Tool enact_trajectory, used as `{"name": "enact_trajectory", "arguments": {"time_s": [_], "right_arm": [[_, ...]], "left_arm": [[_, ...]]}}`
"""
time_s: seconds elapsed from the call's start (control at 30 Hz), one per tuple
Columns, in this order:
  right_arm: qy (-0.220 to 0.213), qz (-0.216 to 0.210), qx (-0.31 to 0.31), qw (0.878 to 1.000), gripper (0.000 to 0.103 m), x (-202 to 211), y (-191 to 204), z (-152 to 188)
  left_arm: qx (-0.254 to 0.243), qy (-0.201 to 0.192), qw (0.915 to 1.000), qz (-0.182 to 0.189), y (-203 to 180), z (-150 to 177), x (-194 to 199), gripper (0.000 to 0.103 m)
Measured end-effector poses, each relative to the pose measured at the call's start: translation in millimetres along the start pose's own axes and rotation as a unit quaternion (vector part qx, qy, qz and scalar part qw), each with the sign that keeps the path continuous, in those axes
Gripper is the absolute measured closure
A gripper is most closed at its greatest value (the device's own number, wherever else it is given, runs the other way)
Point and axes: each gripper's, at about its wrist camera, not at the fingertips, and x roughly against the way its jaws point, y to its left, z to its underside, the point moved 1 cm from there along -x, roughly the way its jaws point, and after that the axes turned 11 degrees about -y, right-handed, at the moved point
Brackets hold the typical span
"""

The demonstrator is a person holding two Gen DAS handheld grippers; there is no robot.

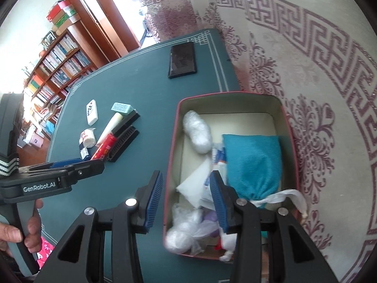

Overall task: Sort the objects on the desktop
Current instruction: 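Move both open tools back over the table toward the remaining items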

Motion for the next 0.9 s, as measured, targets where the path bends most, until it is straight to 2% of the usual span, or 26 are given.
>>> {"name": "enact_trajectory", "arguments": {"time_s": [0.3, 0.63, 0.9], "right_arm": [[0.012, -0.009, 0.014, 1.0, 0.055, -10.5, 35.2, 5.7], [0.028, -0.013, 0.029, 0.999, 0.053, -24.7, 73.5, 12.6], [0.044, -0.01, 0.039, 0.998, 0.052, -36.8, 102.4, 20.5]], "left_arm": [[0.054, 0.002, 0.9982, -0.027, 66.8, 4.5, 1.5, 0.032], [0.124, 0.02, 0.9907, -0.052, 142.8, 14.4, -10.6, 0.032], [0.134, 0.03, 0.9886, -0.062, 176.2, 11.9, -23.0, 0.032]]}}
